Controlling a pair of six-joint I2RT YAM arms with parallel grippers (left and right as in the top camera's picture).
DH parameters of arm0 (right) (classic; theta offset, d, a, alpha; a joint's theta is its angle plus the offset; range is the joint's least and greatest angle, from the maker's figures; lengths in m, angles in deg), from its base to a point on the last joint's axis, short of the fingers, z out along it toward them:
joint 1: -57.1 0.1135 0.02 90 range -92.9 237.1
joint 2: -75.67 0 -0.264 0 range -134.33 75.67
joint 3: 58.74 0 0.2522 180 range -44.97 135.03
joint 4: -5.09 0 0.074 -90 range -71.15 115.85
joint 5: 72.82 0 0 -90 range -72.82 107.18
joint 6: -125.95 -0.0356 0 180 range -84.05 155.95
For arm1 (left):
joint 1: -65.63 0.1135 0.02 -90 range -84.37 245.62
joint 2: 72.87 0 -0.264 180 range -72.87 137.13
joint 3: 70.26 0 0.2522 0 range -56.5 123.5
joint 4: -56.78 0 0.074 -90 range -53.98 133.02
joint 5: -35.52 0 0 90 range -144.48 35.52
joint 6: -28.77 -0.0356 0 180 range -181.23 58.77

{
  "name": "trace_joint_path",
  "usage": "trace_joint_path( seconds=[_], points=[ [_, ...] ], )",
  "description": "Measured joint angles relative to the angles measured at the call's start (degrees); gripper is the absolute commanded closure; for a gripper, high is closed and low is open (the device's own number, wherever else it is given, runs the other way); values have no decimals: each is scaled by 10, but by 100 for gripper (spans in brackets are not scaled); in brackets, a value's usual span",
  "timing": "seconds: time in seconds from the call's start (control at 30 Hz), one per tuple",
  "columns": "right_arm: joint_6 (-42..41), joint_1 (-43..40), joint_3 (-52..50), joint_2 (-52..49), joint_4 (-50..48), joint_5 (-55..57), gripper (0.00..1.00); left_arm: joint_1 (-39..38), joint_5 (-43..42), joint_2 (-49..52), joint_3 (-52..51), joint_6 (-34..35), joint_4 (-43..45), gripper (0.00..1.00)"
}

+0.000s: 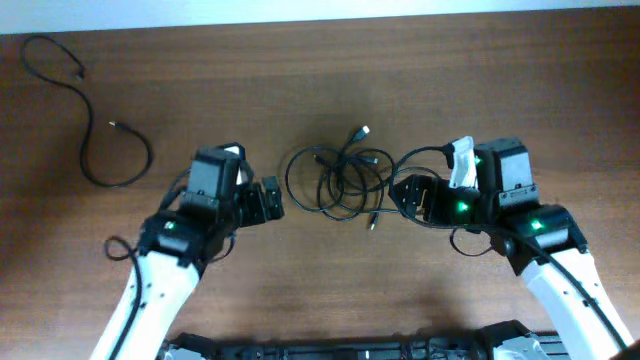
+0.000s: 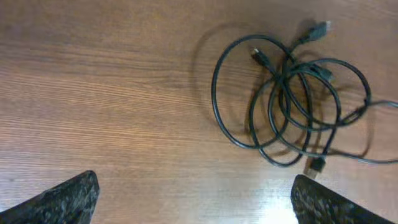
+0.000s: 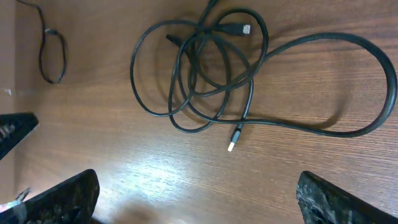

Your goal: Untangle cables

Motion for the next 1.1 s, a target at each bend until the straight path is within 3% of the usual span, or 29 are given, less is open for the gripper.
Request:
trace_joint_path(
  seconds=[0.07,0.17,0.2,0.37,0.47,0.57,0.63,0.87,1.1],
  points=[
    [0,0,0,-26,0,1,1,0,2,43,0,25,28,2],
    [0,0,0,-91,-1,1,1,0,-42,155,-1,45,92,13],
    [0,0,0,-105,-1,1,1,0,-52,185,-1,65,104,21],
    [0,0,0,-150,-12,1,1,0,-100,314,-3,125,198,38],
    [0,0,0,-150,-31,1,1,-3,-111,334,-4,129,239,60],
    [0,0,0,-150,-31,1,1,-24,-111,344,-4,130,264,70],
    [0,0,0,-150,-31,1,1,-35,-101,344,-4,130,267,100],
    [0,0,0,-150,-31,1,1,-38,-83,339,-4,120,273,100],
    [0,0,0,-150,-33,1,1,-38,-83,225,-4,108,266,100]
  ],
)
